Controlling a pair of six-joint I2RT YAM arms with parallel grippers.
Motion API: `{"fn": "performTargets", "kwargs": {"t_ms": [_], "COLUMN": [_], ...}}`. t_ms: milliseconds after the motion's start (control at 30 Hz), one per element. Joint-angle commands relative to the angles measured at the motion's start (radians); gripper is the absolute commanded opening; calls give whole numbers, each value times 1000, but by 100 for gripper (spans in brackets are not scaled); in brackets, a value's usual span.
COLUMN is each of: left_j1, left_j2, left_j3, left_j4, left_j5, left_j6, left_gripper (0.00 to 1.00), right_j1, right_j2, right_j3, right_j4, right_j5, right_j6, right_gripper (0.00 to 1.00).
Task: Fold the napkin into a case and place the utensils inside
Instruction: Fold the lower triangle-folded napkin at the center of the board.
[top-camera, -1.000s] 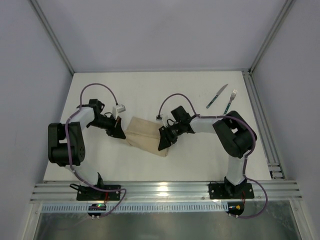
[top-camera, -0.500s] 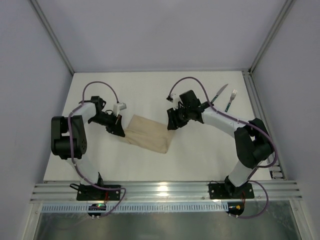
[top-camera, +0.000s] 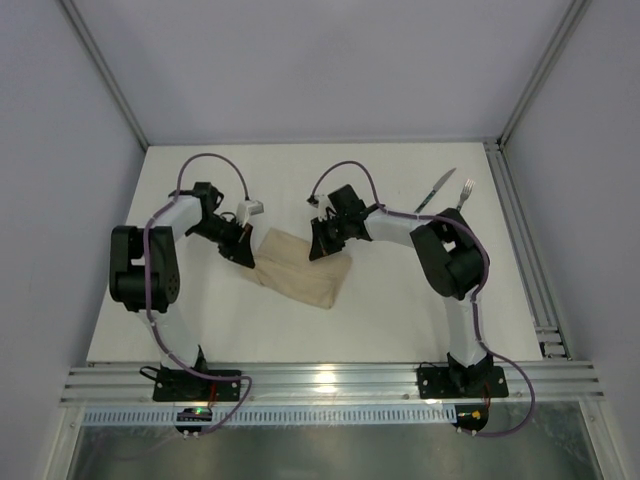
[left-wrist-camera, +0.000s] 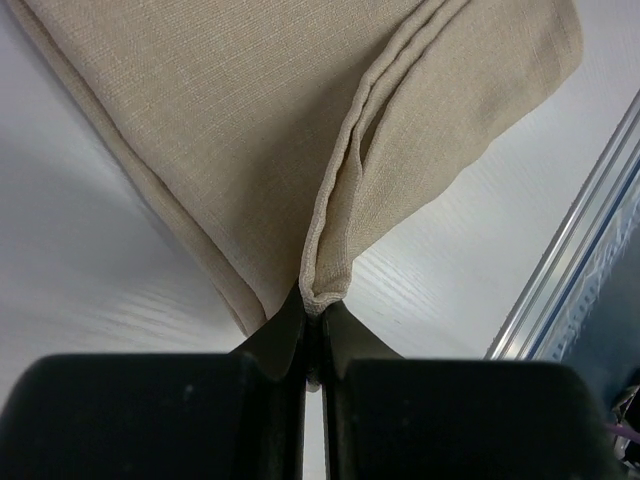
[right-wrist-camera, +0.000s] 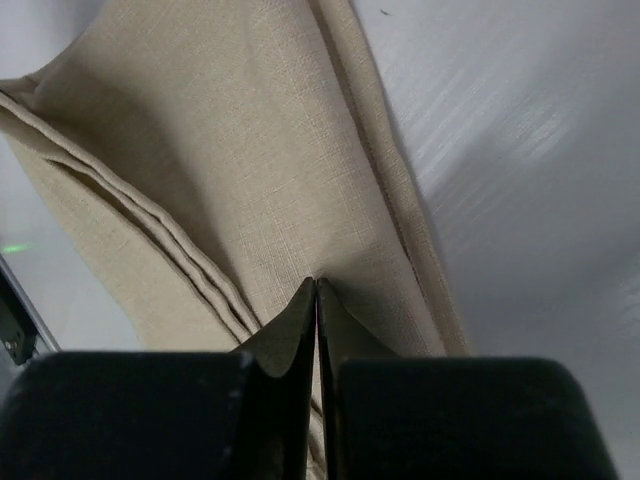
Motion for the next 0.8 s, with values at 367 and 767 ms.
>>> {"fn": "performTargets", "kwargs": {"t_ms": [367,767], "left_j1": [-69,-104], "left_j2": [176,224], "left_j3": [225,265], "left_j4": [-47,-18], "left_j5": [-111,-150], "left_j6": [-71,-134], "left_gripper": [1,2], "right_j1": [0,14], "right_j2": [4,-78], "right_j3": [10,34], "right_j4": [-40,-68], "right_j5": [4,22], "right_j6": [-17,-136], "right_gripper": [4,12]}}
